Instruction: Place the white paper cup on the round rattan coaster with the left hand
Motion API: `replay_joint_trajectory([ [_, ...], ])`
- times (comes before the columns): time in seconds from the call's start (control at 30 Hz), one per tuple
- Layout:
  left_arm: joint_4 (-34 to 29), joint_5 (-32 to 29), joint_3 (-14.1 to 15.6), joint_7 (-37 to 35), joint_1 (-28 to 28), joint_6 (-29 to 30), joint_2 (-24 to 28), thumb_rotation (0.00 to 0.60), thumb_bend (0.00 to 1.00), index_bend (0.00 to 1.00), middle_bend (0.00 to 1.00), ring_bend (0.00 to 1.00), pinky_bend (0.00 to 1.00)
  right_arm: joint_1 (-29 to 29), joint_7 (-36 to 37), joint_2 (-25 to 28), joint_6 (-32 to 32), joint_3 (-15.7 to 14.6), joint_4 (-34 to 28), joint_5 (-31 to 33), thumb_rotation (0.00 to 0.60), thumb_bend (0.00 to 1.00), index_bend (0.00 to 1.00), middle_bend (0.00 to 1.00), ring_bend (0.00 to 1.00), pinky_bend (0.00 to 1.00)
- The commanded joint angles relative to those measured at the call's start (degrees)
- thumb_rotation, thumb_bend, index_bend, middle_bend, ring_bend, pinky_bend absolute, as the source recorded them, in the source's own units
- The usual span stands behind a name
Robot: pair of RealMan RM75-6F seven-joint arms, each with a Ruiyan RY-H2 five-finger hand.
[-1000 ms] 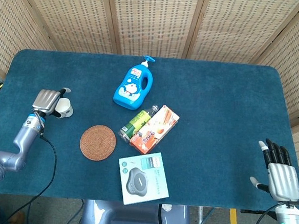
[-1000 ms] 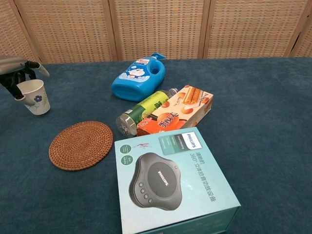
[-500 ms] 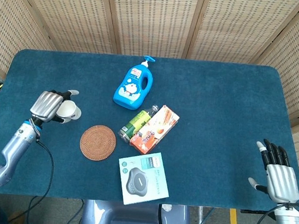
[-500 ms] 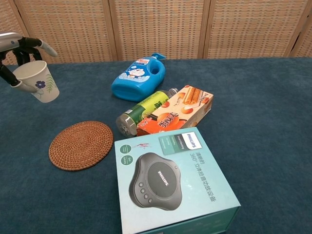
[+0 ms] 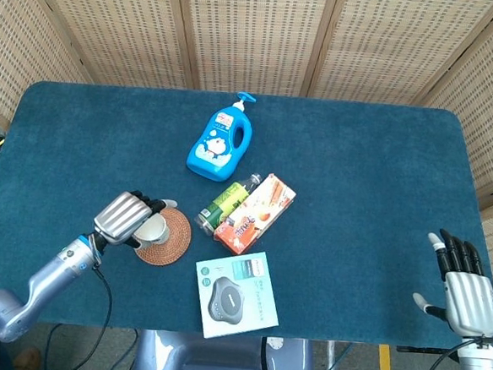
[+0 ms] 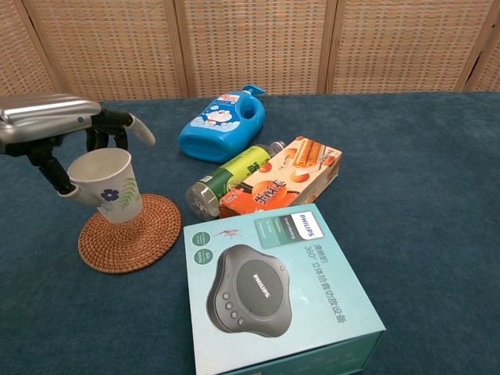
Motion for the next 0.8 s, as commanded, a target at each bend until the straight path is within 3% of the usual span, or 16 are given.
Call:
replay_joint_trajectory([
  [0.03, 0.36, -2.77, 0.11, 4.54, -0.83, -1.75, -2.26, 0.6, 0.0, 0.22, 0.44, 0.48, 0.42, -0.02, 0.32, 0.14, -0.02, 0.05, 0.09, 0.11, 0.6, 0.0, 0.05, 0.0, 0.0, 0.0],
  [0.63, 1.76, -11.03, 0.15, 14.72, -1.86, -2.97, -6.14, 0.6, 0.0, 0.22, 0.43, 0.47, 0.39, 0.02, 0.5, 0.3, -0.11, -0.03, 0.09, 0.04, 0.6, 0.0, 0.07, 0.0, 0.0, 0.0],
  [0.8, 2.17, -11.51, 0.5, 15.72, -1.94, -2.81, -6.59, 0.6, 0.0, 0.22, 0.4, 0.4, 0.36, -0.06, 0.43, 0.32, 0.04, -0.03, 0.05, 0.04, 0.6, 0.0, 0.08, 0.0, 0.0, 0.0],
])
